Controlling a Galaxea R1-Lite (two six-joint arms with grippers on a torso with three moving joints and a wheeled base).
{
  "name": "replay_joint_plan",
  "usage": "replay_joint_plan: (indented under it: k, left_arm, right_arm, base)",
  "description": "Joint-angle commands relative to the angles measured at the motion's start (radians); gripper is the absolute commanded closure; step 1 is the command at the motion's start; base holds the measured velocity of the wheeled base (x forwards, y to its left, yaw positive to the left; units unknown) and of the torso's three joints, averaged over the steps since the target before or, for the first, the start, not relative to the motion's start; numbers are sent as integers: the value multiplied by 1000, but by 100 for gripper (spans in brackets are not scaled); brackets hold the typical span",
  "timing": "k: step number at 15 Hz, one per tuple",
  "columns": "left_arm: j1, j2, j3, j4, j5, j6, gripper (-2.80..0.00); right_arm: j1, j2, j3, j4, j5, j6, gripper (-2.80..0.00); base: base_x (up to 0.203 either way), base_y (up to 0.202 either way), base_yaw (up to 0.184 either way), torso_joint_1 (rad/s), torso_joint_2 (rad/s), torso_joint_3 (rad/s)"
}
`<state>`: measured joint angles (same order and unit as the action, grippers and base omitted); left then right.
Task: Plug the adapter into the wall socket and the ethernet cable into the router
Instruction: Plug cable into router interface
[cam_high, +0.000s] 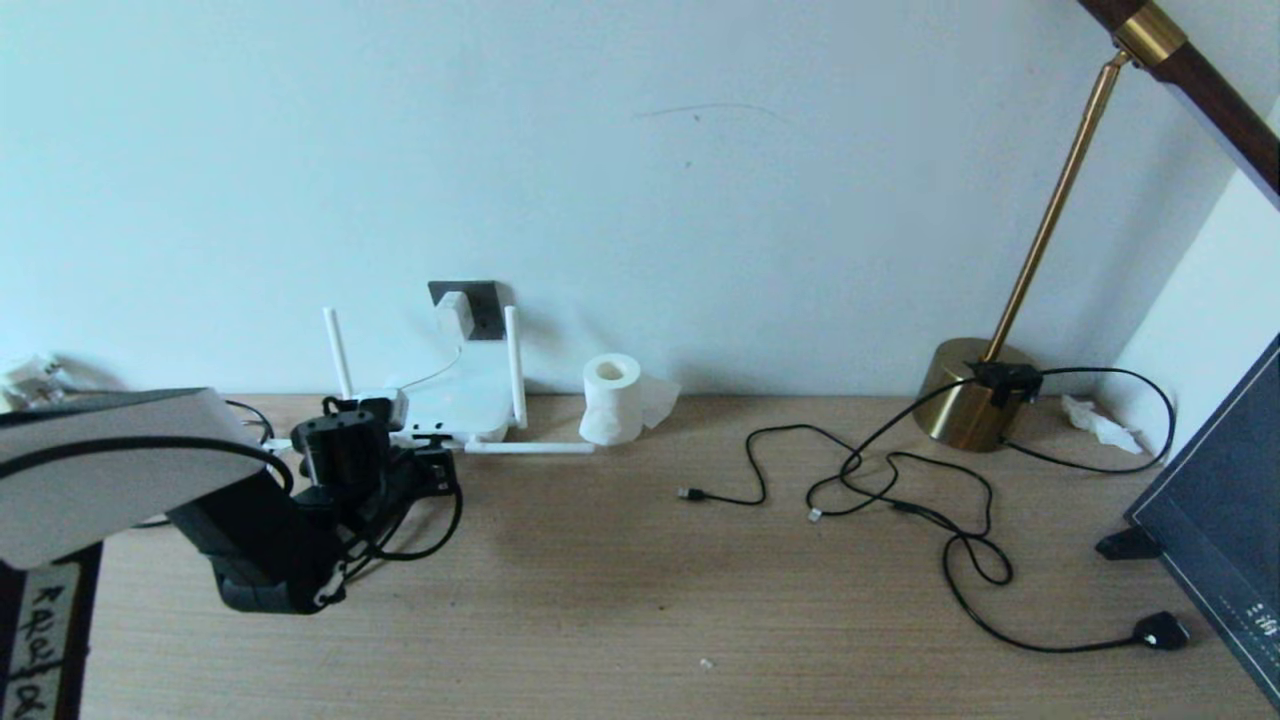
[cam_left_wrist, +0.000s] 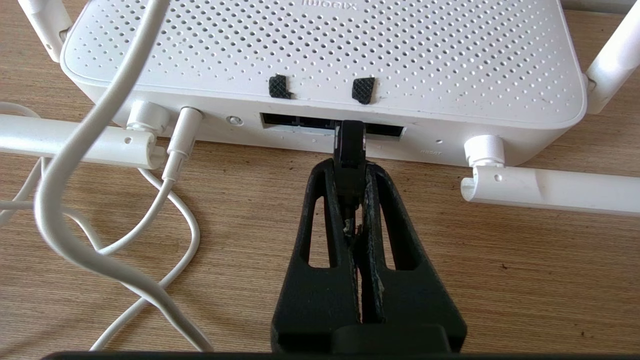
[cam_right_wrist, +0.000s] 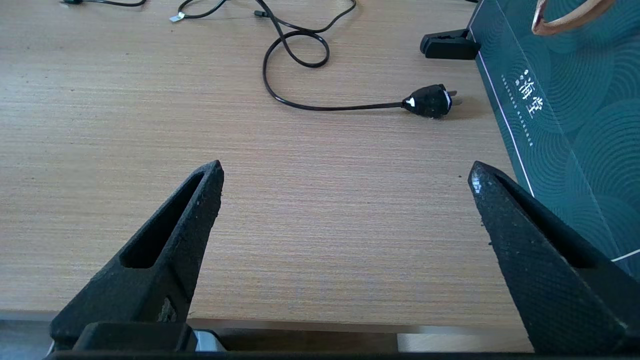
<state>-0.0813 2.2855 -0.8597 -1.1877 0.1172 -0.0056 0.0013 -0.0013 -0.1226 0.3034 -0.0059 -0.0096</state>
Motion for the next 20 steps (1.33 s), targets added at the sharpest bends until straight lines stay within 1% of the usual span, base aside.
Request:
replay_joint_plan:
  k: [1,20]
  left_arm:
    - [0,2,-2,-7,1,-1,0]
    - [18,5,-4,-1,2,7,0]
  right_arm:
    - [0,1,0,2,0,-1,-280]
    - [0,1,0,2,0,0,-280]
  base:
    - [0,0,0,0,0,0]
    - [0,0,0,0,0,0]
